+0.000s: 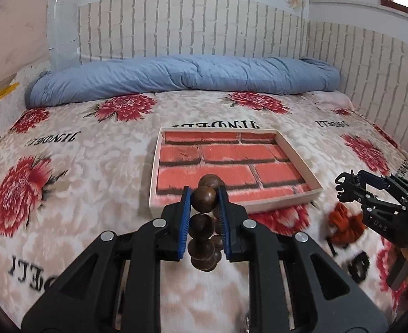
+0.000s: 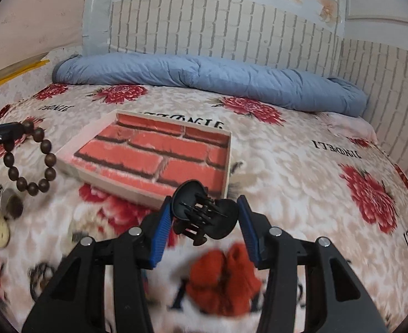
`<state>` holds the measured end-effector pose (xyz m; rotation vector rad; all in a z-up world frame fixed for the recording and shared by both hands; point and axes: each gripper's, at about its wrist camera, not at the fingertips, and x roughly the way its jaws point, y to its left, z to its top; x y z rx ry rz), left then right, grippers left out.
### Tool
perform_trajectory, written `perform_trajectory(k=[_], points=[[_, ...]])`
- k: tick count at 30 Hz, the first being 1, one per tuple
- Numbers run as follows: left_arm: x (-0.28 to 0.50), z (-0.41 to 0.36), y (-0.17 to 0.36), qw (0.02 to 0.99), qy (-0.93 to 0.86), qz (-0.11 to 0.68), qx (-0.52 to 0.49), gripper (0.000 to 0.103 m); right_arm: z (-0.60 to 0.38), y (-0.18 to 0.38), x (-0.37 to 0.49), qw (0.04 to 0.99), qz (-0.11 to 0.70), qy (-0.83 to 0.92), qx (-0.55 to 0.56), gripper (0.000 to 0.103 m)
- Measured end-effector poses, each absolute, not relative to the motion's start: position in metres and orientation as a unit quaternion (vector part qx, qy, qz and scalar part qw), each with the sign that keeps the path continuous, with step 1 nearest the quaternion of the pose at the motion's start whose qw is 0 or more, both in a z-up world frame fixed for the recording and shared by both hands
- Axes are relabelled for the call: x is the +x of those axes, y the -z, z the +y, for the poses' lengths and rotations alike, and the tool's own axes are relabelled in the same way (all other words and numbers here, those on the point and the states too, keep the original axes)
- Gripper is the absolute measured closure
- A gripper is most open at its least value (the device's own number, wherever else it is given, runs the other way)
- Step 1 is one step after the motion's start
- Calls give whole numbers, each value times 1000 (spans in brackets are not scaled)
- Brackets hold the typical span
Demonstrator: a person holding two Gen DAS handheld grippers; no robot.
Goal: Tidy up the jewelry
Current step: 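Carry the bead bracelet in the left tool while the right tool carries the clip to the tray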
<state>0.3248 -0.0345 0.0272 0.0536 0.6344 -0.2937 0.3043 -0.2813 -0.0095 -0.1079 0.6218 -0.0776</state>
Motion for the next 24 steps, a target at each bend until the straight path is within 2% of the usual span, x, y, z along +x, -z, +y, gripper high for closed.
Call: perform_trajectory(k=[12, 24], points=[[453, -66, -30, 939, 120, 320, 37, 85, -279, 4, 441, 940, 335, 63, -20, 57], [558, -86, 22, 919, 96, 381, 23, 85, -303, 43, 538, 921, 379, 80, 37, 57]])
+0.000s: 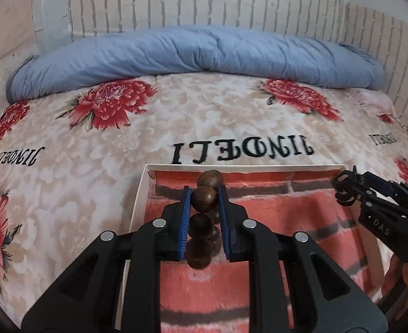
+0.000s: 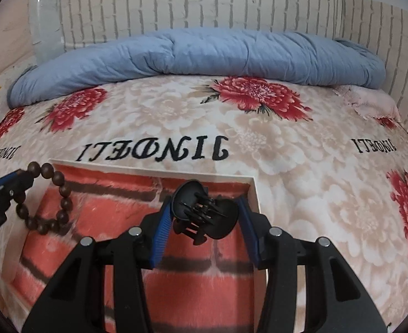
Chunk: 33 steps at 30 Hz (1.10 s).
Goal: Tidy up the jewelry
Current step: 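Carry the bead bracelet in the left tool while the right tool carries the clip to the tray, then open the left tool over the tray while the right tool releases the clip into it, then withdraw both tools from the tray back toward the remaining jewelry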
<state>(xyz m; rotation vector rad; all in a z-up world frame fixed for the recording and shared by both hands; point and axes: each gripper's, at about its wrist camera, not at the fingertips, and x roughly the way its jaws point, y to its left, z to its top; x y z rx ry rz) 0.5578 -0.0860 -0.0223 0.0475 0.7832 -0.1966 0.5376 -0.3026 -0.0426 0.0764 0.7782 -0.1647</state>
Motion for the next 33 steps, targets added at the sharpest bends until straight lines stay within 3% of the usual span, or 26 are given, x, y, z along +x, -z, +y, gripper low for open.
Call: perform_trajectory(k=[13, 15, 16, 18, 20, 22, 25, 29, 31, 33], points=[[596, -76, 44, 906, 66, 417, 38, 85, -318, 70, 576, 903, 421, 73, 45, 56], [596, -74, 47, 901, 66, 426, 40, 85, -320, 67, 572, 905, 417, 63, 54, 50], [595, -73, 48, 899, 64, 432, 43, 85, -319, 64, 569, 907, 413, 60, 54, 40], [590, -72, 46, 899, 62, 430, 47, 84, -316, 56, 560, 912, 405, 48, 48, 37], [585, -70, 40, 902, 65, 425, 42, 70, -313, 48, 552, 914, 402, 44, 37, 35], [575, -69, 29, 908, 68, 410, 42, 49, -313, 36, 538, 918, 392, 43, 32, 30], [553, -68, 7, 919, 74, 385, 46, 32, -316, 22, 517, 922, 383, 46, 34, 22], [519, -53, -24, 928, 88, 360, 27, 17, -321, -1, 479, 928, 366, 54, 41, 11], [496, -42, -39, 933, 84, 347, 37, 7, -321, -12, 458, 930, 360, 59, 34, 10], [477, -33, -49, 938, 76, 334, 48, 5, -318, -19, 442, 931, 357, 65, 24, 10]])
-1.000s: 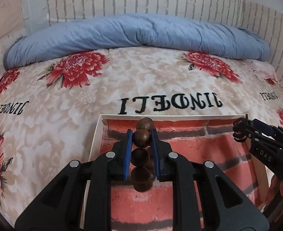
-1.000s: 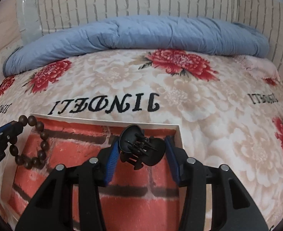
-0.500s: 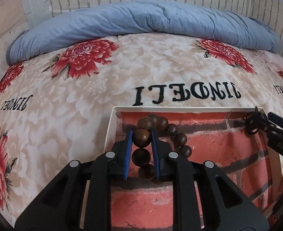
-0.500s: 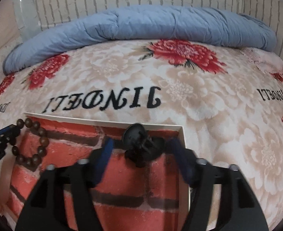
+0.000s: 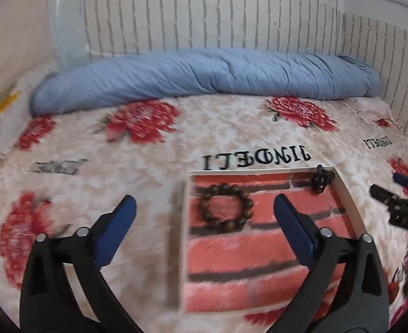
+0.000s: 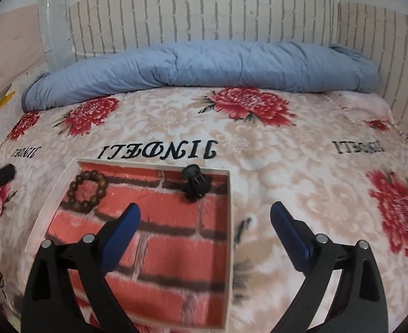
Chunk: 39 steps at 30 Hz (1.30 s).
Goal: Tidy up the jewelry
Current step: 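Withdraw both tools from the tray back toward the remaining jewelry, then grasp the yellow plush pineapple with the left tool while the right tool grasps the black leather bracelet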
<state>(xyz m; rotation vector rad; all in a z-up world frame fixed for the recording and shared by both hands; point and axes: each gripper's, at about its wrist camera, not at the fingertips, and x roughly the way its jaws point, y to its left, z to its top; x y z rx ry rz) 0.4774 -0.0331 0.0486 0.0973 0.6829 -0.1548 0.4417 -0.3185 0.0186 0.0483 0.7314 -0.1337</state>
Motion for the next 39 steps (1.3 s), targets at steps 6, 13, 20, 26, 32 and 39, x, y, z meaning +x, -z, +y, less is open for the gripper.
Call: perform_trajectory(k=[6, 13, 20, 26, 32, 39], points=[[411, 3, -66, 940, 73, 329, 44, 5, -310, -31, 389, 927, 359, 109, -4, 4], [338, 30, -66, 941, 63, 329, 44, 5, -299, -24, 329, 920, 383, 80, 33, 4], [280, 45, -41, 942, 55, 328, 41, 5, -272, -3, 258, 937, 343, 56, 46, 4], [243, 59, -13, 938, 68, 339, 19, 5, -251, 28, 228, 924, 373, 34, 76, 4], [220, 67, 16, 935, 75, 348, 10, 5, -227, 51, 203, 928, 363, 19, 82, 4], [211, 76, 40, 931, 85, 356, -1, 5, -206, 67, 200, 926, 374, 20, 50, 4]])
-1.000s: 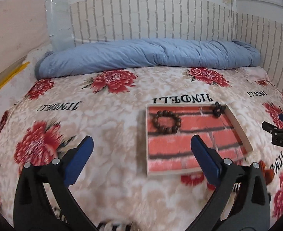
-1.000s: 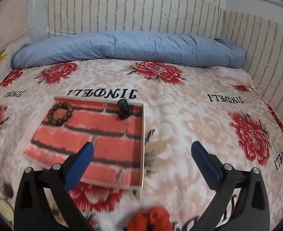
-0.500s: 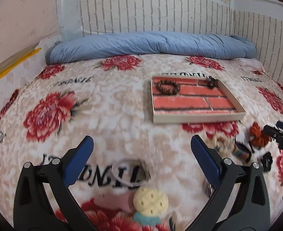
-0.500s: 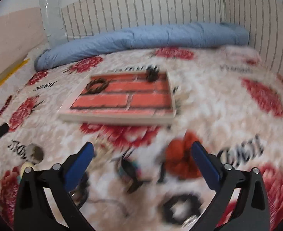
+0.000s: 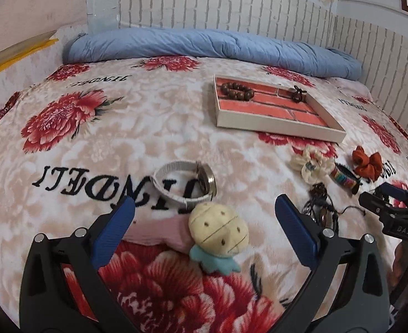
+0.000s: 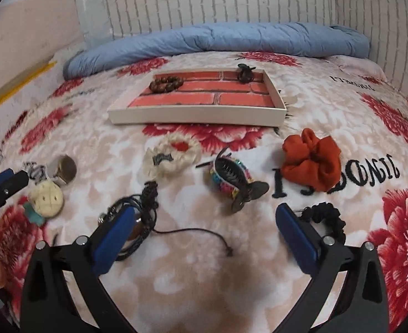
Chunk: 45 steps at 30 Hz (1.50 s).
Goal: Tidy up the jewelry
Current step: 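Grasp the yellow plush pineapple with the left tool while the right tool grasps the black leather bracelet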
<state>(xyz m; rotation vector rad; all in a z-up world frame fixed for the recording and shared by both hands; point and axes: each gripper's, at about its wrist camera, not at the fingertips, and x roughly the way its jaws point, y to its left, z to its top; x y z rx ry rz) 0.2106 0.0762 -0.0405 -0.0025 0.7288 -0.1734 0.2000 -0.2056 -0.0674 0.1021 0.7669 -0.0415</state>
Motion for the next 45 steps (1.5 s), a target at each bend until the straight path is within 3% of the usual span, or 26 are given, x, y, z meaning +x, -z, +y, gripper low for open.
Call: perform_trajectory(k=[6, 11, 20, 31, 39, 41, 45], points=[[205, 73, 49, 937, 76, 339, 29, 5, -197, 73, 204, 924, 379, 26, 44, 6], [213, 79, 64, 926, 85, 366, 13, 6, -188, 78, 208, 915, 400, 14, 52, 30], [215, 86, 70, 921, 100, 376, -12, 13, -169, 94, 209, 906, 422, 2, 34, 50], [218, 87, 76, 915, 109, 387, -18, 17, -156, 100, 215, 899, 438, -6, 4, 65], [221, 87, 81, 909, 115, 400, -22, 22, -150, 105, 224, 894, 447, -6, -7, 69], [222, 86, 82, 909, 116, 400, -21, 24, -148, 105, 225, 894, 447, -8, -13, 76], [222, 83, 83, 908, 123, 399, -16, 33, -144, 105, 224, 896, 443, -11, -20, 83]])
